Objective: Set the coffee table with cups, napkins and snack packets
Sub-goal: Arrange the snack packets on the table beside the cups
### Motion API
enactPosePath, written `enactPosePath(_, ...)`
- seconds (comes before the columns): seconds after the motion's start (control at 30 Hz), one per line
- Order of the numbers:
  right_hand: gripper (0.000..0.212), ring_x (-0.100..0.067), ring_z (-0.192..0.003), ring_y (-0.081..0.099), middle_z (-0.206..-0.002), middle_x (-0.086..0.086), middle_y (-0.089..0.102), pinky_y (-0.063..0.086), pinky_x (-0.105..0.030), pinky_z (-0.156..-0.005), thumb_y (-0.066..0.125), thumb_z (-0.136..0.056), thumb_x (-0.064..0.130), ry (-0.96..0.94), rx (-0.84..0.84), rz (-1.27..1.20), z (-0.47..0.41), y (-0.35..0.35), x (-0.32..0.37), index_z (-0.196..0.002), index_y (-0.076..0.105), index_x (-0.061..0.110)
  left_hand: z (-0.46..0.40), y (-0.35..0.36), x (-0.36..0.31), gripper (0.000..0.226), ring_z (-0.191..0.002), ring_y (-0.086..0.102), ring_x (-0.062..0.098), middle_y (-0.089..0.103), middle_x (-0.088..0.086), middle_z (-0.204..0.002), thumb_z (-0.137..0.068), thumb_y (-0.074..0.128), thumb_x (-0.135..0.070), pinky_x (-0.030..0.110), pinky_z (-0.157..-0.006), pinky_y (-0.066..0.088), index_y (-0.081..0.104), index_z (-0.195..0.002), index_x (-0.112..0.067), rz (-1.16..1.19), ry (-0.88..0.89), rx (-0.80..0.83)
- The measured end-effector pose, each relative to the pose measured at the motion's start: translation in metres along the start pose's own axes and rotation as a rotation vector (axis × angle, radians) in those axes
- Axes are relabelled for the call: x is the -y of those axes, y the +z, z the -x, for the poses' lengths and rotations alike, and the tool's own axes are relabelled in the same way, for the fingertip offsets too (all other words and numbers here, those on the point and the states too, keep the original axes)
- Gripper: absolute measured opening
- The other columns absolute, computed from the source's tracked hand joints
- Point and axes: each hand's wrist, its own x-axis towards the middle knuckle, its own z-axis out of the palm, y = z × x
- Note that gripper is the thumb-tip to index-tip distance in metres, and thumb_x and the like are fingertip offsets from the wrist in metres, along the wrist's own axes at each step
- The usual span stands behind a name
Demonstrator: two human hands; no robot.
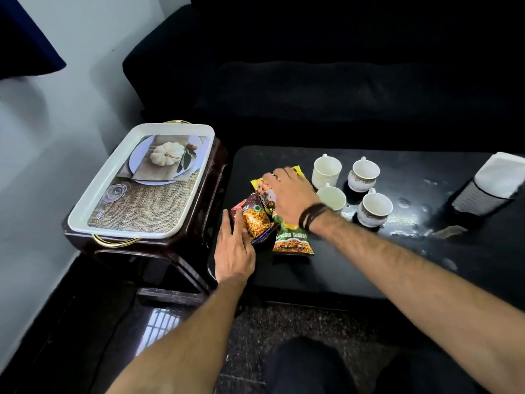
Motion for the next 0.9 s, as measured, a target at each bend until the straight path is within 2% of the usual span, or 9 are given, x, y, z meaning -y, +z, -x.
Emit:
enactPosePath(0.1,0.081,-0.037,-0.147,0.018,-0.159,-0.015,0.02,0.028,-0.051,-0.116,0.066,-0.085,0.016,-0.018,0.462,0.13,-0.041,0.001,-0.024,-0.152,0.022,0.029,0.002,0.0,0.001,0.052,-0.136,0.039,0.027,0.02,0.006,-0.161,-0.102,0.031,-0.033,0.039,-0.108,0.04,0.017,-0.152,-0.037,0.0,-0.004,-0.008)
enactPosePath(0.17,0.079,-0.038,-0.146,0.02,-0.161,-0.014,0.014,0.029,-0.053,-0.115,0.061,-0.092,0.024,-0.009,0.617,0.138,-0.059,0.009,-0.034,-0.153,0.014,0.038,0.002,0.0,0.001,0.052,-0.136,0.039,0.026,0.019,0.005,-0.161,-0.102,0.029,-0.034,0.04,-0.107,0.043,0.016,-0.152,-0.039,-0.006,0.001,-0.012)
enactPosePath(0.3,0.068,-0.039,-0.133,0.04,-0.151,-0.015,0.032,0.041,-0.052,-0.102,0.052,-0.092,0.053,0.057,0.419,0.109,-0.074,0.024,-0.036,-0.151,0.023,0.035,0.002,0.002,0.003,0.051,-0.137,0.039,0.025,0.018,0.003,-0.161,-0.102,0.028,-0.036,0.04,-0.105,0.045,0.015,-0.151,-0.039,-0.01,-0.001,-0.014)
enactPosePath(0.37,0.074,-0.04,-0.125,0.048,-0.146,-0.019,0.035,0.045,-0.048,-0.096,0.051,-0.091,0.058,0.258,0.323,-0.01,-0.077,0.033,-0.029,-0.151,0.025,0.022,0.002,0.003,0.003,0.052,-0.137,0.038,0.024,0.017,0.002,-0.162,-0.101,0.027,-0.036,0.039,-0.105,0.044,0.014,-0.151,-0.039,-0.017,0.002,-0.012)
enactPosePath(0.47,0.071,-0.039,-0.117,0.056,-0.133,-0.021,0.042,0.049,-0.043,-0.09,0.051,-0.094,0.05,0.55,0.136,-0.294,-0.08,0.039,-0.014,-0.143,0.028,0.005,0.002,0.003,0.004,0.052,-0.139,0.035,0.023,0.015,0.001,-0.162,-0.102,0.028,-0.036,0.04,-0.107,0.043,0.013,-0.152,-0.039,-0.015,0.006,-0.01)
enactPosePath(0.57,0.052,-0.04,-0.108,0.058,-0.123,-0.019,0.05,0.049,-0.045,-0.081,0.051,-0.094,0.029,0.468,-0.042,-0.239,-0.082,0.036,-0.015,-0.137,0.033,0.007,0.001,0.003,0.004,0.052,-0.139,0.036,0.023,0.016,0.001,-0.162,-0.102,0.028,-0.036,0.04,-0.107,0.043,0.014,-0.151,-0.039,-0.019,0.003,-0.007)
enactPosePath(0.67,0.054,-0.037,-0.127,0.043,-0.137,-0.015,0.044,0.041,-0.049,-0.097,0.052,-0.091,0.037,0.106,0.048,-0.034,-0.08,0.035,-0.028,-0.14,0.038,0.02,0.001,0.003,0.002,0.051,-0.137,0.038,0.024,0.018,0.003,-0.161,-0.102,0.028,-0.036,0.041,-0.104,0.045,0.015,-0.151,-0.038,-0.025,-0.007,-0.01)
enactPosePath(0.73,0.065,-0.034,-0.145,0.02,-0.158,-0.009,0.023,0.024,-0.054,-0.113,0.048,-0.092,0.054,-0.042,0.239,-0.006,-0.076,0.039,-0.036,-0.149,0.029,0.03,0.002,0.003,0.001,0.051,-0.136,0.04,0.025,0.019,0.004,-0.161,-0.102,0.027,-0.037,0.041,-0.103,0.046,0.015,-0.151,-0.039,-0.027,0.001,-0.007)
enactPosePath(0.9,0.067,-0.03,-0.15,-0.012,-0.164,-0.004,-0.014,0.005,-0.058,-0.118,0.033,-0.098,0.056,0.055,0.439,-0.028,-0.07,0.064,-0.031,-0.155,0.003,0.036,0.003,0.001,0.001,0.051,-0.138,0.038,0.024,0.018,0.003,-0.162,-0.102,0.021,-0.046,0.041,-0.109,0.041,0.017,-0.152,-0.038,-0.022,0.025,-0.007)
